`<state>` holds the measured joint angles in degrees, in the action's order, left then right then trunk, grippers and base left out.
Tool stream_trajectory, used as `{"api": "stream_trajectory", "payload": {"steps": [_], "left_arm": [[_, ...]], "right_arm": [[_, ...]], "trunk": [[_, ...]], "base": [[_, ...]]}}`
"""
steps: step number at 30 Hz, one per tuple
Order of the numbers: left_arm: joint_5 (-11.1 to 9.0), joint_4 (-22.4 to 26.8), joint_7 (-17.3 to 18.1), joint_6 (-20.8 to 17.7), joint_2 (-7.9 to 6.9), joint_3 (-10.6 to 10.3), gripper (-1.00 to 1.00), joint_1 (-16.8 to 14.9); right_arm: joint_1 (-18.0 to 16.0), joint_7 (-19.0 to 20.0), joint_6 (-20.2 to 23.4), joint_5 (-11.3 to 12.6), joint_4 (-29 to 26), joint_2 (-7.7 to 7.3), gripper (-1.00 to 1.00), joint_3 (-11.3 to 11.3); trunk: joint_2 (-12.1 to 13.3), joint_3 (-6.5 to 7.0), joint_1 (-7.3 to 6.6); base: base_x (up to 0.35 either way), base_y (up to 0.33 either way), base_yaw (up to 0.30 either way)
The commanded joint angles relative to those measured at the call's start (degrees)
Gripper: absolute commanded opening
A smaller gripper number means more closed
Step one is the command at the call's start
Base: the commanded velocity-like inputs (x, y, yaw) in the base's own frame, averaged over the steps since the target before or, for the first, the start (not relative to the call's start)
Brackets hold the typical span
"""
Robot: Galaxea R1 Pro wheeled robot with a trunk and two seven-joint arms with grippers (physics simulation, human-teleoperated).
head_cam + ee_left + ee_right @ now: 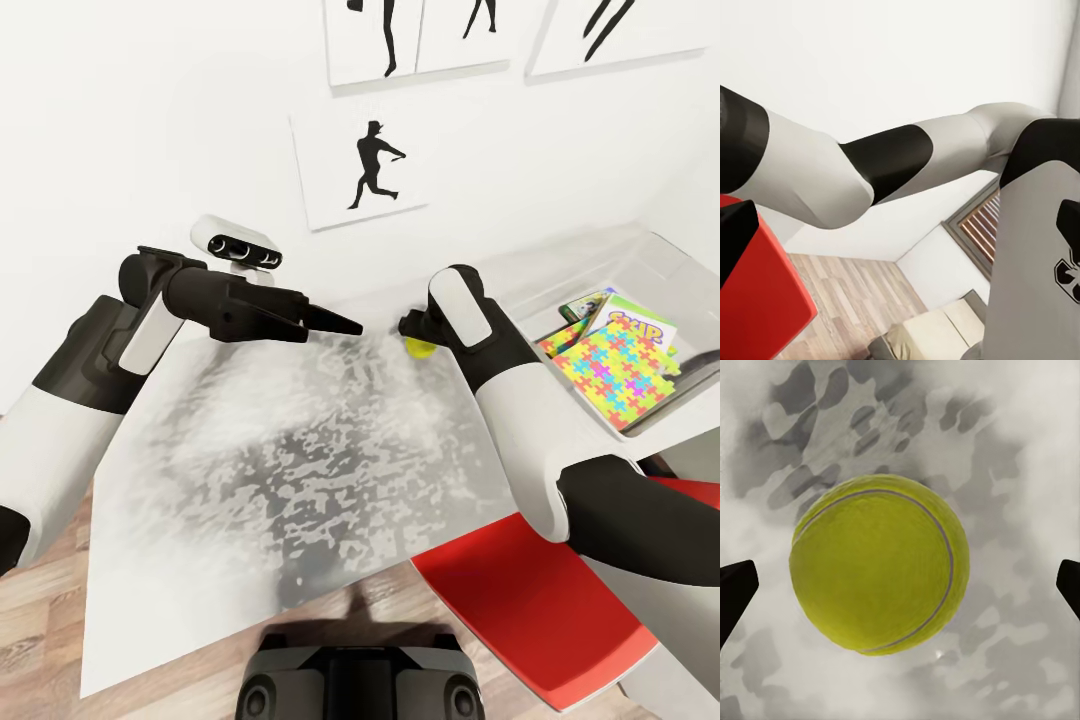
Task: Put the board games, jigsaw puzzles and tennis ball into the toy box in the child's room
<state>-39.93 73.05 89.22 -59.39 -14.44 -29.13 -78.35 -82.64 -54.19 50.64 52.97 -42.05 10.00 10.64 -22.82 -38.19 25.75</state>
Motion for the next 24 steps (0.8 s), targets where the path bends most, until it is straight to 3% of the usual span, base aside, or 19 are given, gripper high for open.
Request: {"api": "stream_trajectory", "payload": {"steps": [1, 24], "left_arm": [[-0.05, -0.01, 0.26, -0.61, -0.06, -0.14, 1.0, -0.08], [0.01, -0.01, 0.26, -0.61, -0.33, -0.18, 1.0, -0.05]], "right_arm": [[-0.06, -0.56, 0.16, 0.47, -0.03, 0.0, 1.0, 0.08], [-0.15, -0.12, 0.16, 0.56, 0.16, 0.0, 1.0, 0.08]], "trunk": [[-0.1, -0.08, 0.03], [-0.1, -0.08, 0.03]], "base": [[0.0, 0.0, 0.0], [0.0, 0.021, 0.0]]}}
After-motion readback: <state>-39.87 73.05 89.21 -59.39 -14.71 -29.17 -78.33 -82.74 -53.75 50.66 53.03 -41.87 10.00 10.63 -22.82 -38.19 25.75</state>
